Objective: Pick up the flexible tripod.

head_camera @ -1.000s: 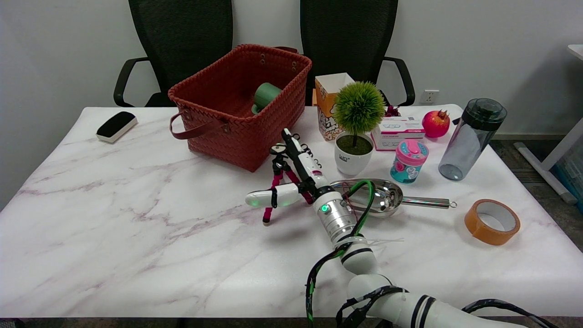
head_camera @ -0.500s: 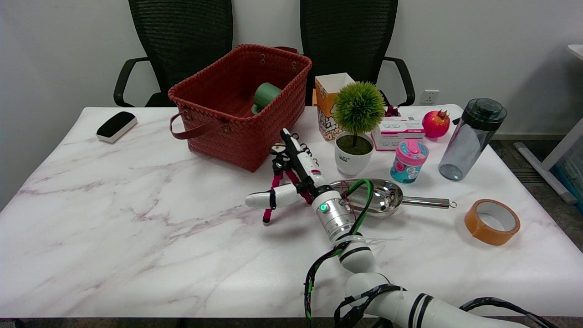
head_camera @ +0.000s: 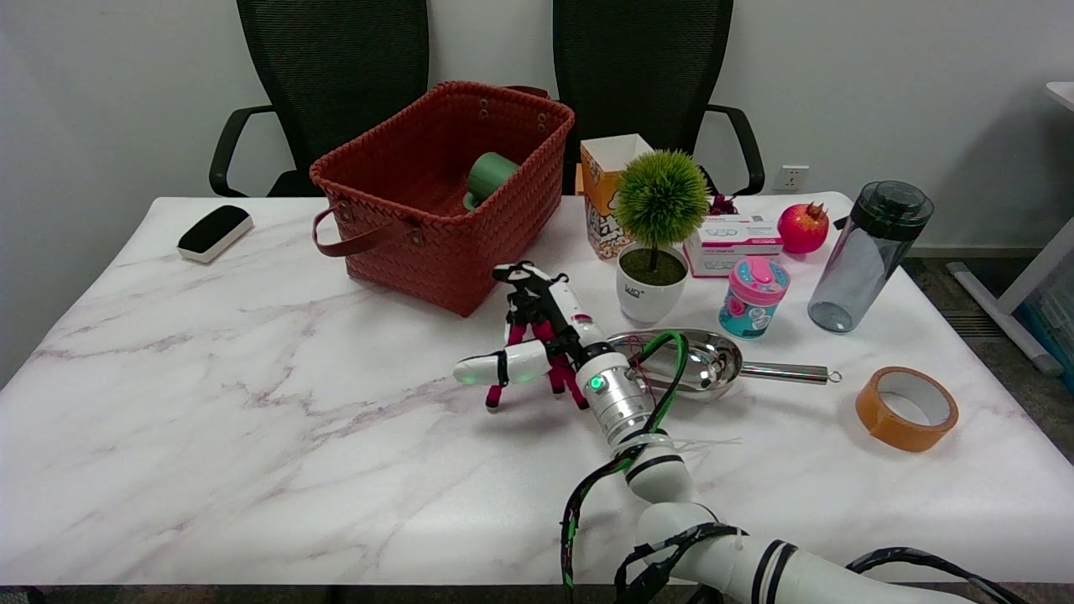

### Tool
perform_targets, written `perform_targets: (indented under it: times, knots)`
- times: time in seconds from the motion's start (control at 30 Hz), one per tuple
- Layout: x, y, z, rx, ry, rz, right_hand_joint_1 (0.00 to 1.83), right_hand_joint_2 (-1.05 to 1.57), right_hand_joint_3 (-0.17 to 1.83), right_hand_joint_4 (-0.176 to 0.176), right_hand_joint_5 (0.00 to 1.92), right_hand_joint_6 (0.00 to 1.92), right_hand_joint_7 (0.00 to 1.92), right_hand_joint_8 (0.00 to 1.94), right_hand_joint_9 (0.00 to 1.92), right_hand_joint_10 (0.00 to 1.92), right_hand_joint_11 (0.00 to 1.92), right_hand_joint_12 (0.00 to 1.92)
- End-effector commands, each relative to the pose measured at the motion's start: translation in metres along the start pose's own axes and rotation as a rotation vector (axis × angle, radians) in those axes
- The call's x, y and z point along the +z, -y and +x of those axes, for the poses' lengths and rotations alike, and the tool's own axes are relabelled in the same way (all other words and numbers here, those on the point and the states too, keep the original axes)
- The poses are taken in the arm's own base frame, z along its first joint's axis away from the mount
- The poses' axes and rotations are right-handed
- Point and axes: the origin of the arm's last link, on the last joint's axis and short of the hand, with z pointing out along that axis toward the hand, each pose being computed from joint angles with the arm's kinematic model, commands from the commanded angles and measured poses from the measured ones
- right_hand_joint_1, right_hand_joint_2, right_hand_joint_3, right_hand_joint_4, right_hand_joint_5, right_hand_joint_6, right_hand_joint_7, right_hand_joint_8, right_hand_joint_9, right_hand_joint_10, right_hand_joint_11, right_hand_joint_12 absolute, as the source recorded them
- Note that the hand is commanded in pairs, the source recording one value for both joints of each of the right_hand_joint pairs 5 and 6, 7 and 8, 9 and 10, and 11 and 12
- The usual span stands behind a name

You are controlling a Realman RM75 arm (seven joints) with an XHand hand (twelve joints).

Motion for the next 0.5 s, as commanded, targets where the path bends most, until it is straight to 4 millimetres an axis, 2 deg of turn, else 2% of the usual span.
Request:
perform_targets:
  times: [0.03,0.17,0.37,0.4,0.43,0.47,0.5]
  knots:
    - [-0.001,-0.003,0.0,0.0,-0.007,-0.007,1.03,0.16,0.27,0.0,0.76,0.76,1.55,1.55,1.46,1.46,1.92,1.92]
    - [-0.002,-0.003,0.0,-0.002,-0.009,-0.005,1.03,0.26,0.37,0.0,1.17,1.17,1.74,1.74,1.66,1.66,1.92,1.92]
    - [-0.004,-0.002,0.002,-0.007,-0.025,0.002,1.06,0.34,0.48,0.0,1.56,1.56,1.92,1.92,1.82,1.82,1.92,1.92]
    - [-0.011,0.048,-0.025,0.108,0.018,0.136,1.08,0.34,0.5,0.0,1.61,1.61,1.92,1.92,1.85,1.85,1.92,1.92]
    - [-0.006,0.016,-0.007,0.031,-0.018,0.055,1.08,0.33,0.51,0.0,1.65,1.65,1.92,1.92,1.86,1.86,1.92,1.92]
    - [-0.005,-0.001,0.003,-0.008,-0.039,0.011,1.09,0.32,0.53,0.0,1.7,1.7,1.92,1.92,1.88,1.88,1.92,1.92]
    - [-0.006,0.0,0.004,-0.008,-0.046,0.015,1.1,0.3,0.54,0.0,1.73,1.73,1.92,1.92,1.9,1.9,1.92,1.92]
